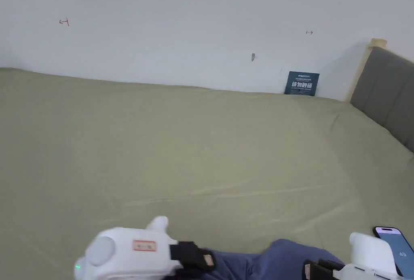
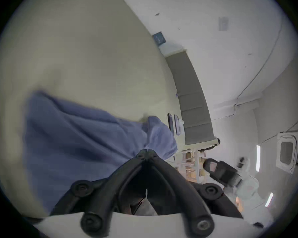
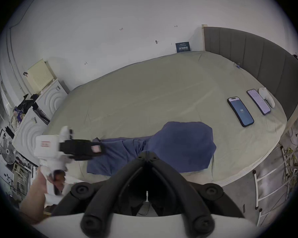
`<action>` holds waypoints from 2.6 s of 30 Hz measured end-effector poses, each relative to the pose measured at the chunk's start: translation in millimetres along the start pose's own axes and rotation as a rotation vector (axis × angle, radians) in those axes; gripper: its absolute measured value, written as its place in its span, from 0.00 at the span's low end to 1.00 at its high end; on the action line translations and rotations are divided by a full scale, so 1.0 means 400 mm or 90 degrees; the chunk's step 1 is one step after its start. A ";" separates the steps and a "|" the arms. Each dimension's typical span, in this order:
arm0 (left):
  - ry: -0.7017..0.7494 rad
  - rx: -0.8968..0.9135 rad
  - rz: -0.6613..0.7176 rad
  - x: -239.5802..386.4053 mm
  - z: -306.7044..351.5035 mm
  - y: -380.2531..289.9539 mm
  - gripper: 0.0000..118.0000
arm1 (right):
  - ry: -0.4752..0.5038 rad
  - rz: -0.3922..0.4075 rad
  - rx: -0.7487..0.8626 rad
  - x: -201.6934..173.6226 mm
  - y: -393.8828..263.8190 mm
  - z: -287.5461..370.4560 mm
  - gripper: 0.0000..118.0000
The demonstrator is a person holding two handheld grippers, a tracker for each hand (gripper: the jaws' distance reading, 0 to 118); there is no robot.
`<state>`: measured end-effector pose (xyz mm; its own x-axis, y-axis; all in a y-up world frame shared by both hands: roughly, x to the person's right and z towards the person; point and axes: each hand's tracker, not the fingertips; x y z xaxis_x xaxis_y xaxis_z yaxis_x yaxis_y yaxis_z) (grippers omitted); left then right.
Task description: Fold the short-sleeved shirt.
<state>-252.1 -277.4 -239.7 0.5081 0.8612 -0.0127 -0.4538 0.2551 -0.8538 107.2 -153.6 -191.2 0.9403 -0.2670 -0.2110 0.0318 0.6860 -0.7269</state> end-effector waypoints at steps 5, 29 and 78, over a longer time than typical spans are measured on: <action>0.047 -0.003 0.018 -0.132 0.212 0.043 0.17 | 0.020 0.011 0.015 -0.021 0.023 -0.005 0.01; 0.024 -0.037 0.120 -0.249 0.152 -0.012 0.10 | 0.018 0.026 0.008 -0.041 0.028 0.000 0.01; -0.054 0.298 0.097 -0.092 0.230 -0.007 0.00 | 0.060 0.056 -0.031 -0.089 -0.016 -0.026 0.01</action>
<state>-336.8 -269.2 -189.2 0.3582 0.9317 -0.0598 -0.8079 0.2772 -0.5201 70.0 -155.3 -185.8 0.9028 -0.2715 -0.3334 -0.0672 0.6768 -0.7331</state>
